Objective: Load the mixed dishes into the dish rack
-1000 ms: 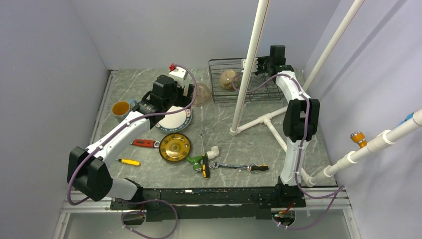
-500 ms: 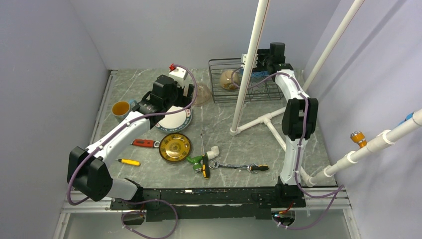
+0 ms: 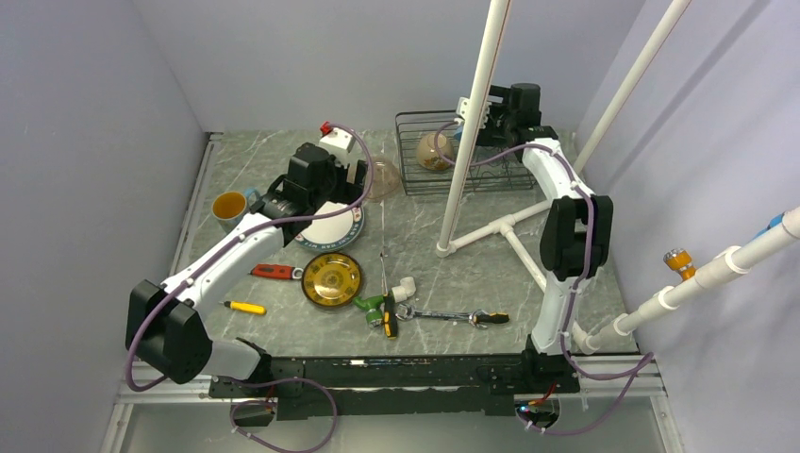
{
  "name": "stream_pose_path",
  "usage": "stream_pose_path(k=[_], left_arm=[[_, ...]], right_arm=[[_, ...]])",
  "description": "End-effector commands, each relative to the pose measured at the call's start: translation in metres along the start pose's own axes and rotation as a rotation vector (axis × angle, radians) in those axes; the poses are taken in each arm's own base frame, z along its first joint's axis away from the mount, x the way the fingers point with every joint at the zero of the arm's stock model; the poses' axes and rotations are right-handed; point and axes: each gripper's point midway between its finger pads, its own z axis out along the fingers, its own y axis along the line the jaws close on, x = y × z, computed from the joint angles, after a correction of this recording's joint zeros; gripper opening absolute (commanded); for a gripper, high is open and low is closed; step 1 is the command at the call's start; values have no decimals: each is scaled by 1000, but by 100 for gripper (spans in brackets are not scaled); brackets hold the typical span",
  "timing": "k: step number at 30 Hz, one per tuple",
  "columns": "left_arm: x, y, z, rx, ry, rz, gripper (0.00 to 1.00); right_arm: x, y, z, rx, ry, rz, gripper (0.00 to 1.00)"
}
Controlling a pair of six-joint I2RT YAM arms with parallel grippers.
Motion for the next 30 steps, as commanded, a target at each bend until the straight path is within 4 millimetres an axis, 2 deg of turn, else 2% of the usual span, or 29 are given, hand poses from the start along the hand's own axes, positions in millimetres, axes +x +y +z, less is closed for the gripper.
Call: stream_pose_path(k=[1,6,14,16,19,23,27,28,30], left_arm=[[-24,-1,-11,8,-90,4,98],[-28,-1,-14,5,-102,-5,98],[-35,0,-23,6,-118,-31,99],[-37,0,-26,3,-118,-41,99],[-41,0,-32,7,-130,-55,99],[-44,3,-41,-4,-143,-80,99],[-43,2,-52,6,-124,-145,99],[-42,1,-56,15,-119,-169,99],[-35,-1,-63,34,-96,-218,99]], right_arm=[[-12,-19,-26,63,9,37,100],[-12,-6,-44,61,15,147,100],[-16,12,-89,128,22,457,100],[-12,9,-103,197,47,576,100],[-4,6,-128,331,86,848,100],[-24,29,-148,298,21,1145,100],[-24,46,-172,368,56,1478,100],[-29,49,-179,368,44,1560,100],[-53,60,-183,253,-36,1650,100]])
